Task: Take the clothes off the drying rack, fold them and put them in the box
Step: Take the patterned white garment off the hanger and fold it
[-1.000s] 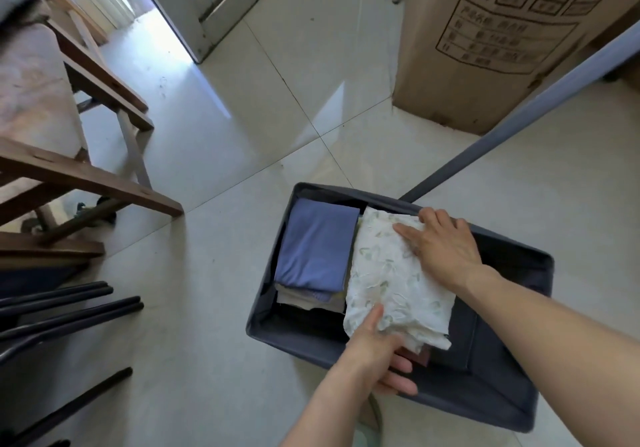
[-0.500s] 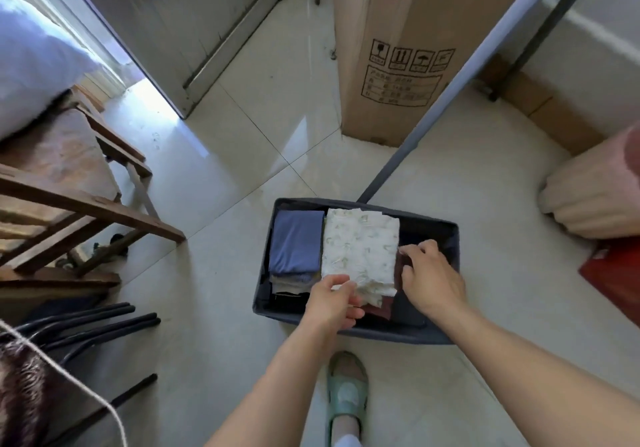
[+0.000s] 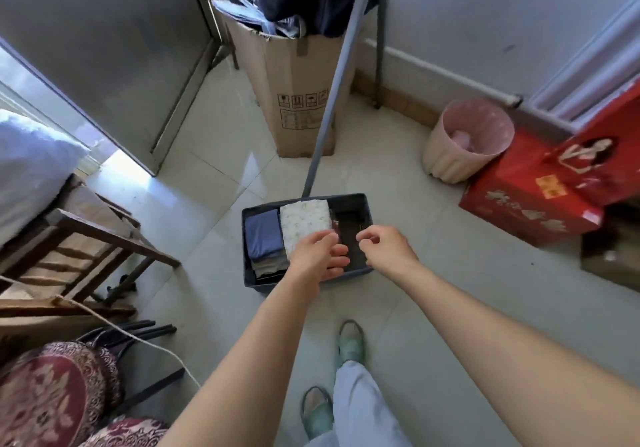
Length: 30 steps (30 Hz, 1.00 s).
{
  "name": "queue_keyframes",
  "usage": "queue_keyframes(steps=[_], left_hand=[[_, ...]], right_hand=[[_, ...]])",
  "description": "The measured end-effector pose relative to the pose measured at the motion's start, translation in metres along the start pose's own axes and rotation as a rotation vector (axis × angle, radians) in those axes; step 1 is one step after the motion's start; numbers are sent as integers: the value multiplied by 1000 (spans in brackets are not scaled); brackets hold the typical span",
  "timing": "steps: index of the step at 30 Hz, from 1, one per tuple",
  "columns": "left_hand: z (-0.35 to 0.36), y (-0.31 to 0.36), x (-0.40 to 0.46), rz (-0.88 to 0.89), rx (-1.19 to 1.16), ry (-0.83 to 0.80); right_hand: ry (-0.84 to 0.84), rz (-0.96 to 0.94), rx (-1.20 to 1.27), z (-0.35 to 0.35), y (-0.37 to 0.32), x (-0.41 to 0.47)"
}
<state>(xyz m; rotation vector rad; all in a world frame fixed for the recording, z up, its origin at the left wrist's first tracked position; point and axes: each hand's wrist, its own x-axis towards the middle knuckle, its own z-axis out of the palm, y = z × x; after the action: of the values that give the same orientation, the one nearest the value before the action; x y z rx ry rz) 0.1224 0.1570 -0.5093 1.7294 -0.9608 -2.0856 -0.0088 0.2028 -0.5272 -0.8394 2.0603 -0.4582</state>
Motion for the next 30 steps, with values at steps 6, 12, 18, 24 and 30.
queue_keyframes(steps=[6,12,18,24,30], left_hand=[[72,11,-82,93,82,-150],[157,5,-148,177,228,-298],[269,-23,-231,257,374,-452],[391,-74,-319,290,499,-634],[521,-115,-400,359,619,-812]], right_hand=[[65,88,341,-66,28,-91],[170,139,553,-139,81,-172],[328,153,605,-233,160,-266],[491,175,661,-322,265,-367],[684,190,687,-415,364,-453]])
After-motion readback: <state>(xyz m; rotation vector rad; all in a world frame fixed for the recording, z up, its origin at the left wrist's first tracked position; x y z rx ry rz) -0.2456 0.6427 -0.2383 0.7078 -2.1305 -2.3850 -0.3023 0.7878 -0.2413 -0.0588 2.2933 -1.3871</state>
